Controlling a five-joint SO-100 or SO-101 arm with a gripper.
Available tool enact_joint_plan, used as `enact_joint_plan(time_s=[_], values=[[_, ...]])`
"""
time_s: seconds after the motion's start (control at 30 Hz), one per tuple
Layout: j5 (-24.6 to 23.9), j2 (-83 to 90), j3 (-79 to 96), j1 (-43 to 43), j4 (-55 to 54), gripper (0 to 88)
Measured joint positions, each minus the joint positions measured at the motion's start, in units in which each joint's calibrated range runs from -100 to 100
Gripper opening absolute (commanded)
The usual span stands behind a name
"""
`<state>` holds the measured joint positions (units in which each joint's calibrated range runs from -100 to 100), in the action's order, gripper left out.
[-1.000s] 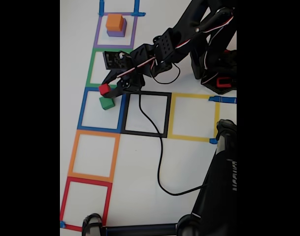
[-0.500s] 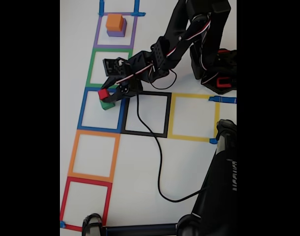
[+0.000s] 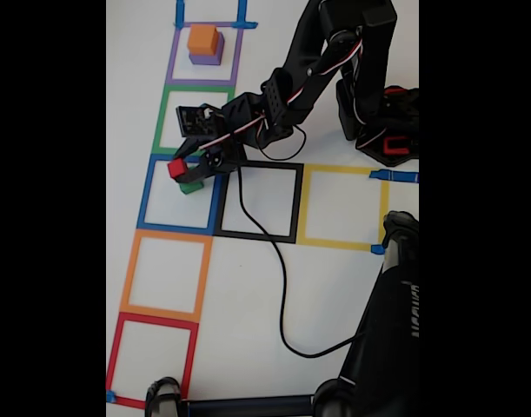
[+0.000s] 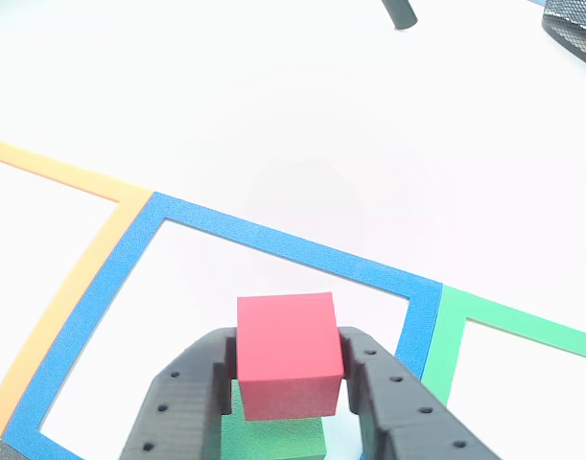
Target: Tower of hanoi
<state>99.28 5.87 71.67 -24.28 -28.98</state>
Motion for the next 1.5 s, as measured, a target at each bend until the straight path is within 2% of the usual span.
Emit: enact_joint_plan(time_s=[1.1,1.3,1.5], values=[[0.0,-4.98,1.15,-0.94,-5.0,3.7],[0.0,-5.83,1.06,-0.94,-6.05,16.7],[0.0,-6.42,1.06,-0.94,-6.93,21.9]])
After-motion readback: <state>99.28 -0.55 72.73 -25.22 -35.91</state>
